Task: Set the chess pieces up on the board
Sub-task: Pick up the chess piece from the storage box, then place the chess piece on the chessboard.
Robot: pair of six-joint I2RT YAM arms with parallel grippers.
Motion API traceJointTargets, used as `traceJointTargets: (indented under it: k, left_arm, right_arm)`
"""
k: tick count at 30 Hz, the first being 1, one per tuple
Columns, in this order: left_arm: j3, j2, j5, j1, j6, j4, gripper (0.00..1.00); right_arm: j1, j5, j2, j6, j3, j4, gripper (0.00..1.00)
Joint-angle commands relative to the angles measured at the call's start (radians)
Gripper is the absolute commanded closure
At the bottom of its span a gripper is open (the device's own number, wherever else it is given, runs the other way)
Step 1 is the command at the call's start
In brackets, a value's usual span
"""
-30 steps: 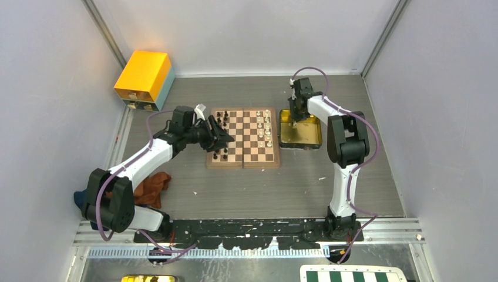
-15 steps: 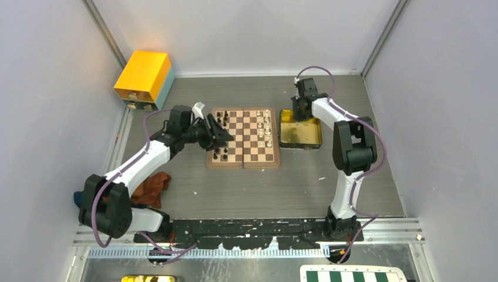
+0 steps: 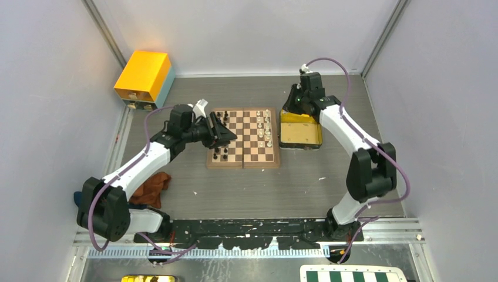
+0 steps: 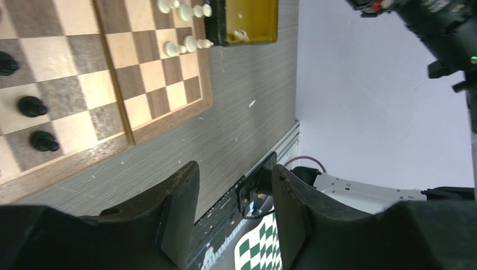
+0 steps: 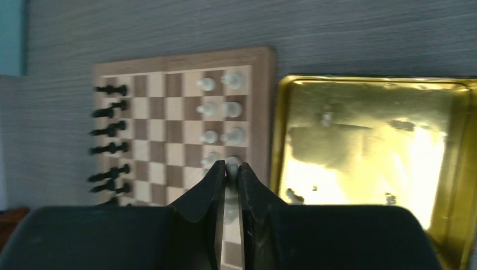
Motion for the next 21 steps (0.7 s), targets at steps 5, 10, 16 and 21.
traceJointTargets:
  k: [5, 10, 16, 21]
  left_arm:
    - [0.081, 0.024, 0.036, -0.099, 0.018, 0.177, 0.48]
    - [0.112, 0.06, 0.045, -0.126, -0.036, 0.278, 0.48]
    - [0.111, 0.079, 0.041, -0.131, -0.099, 0.409, 0.48]
    - [0.073, 0.081, 0.021, -0.13, -0.162, 0.531, 0.48]
  right_arm:
    - [0.141, -0.082, -0.244, 0.325, -0.086, 0.206, 0.99]
    - [0.199, -0.102, -0.318, 0.451, -0.173, 0.31, 0.99]
    - [0.243, -0.124, -0.362, 0.563, -0.256, 0.425, 0.99]
    - [0.246, -0.157, -0.373, 0.652, -0.304, 0.517, 0.99]
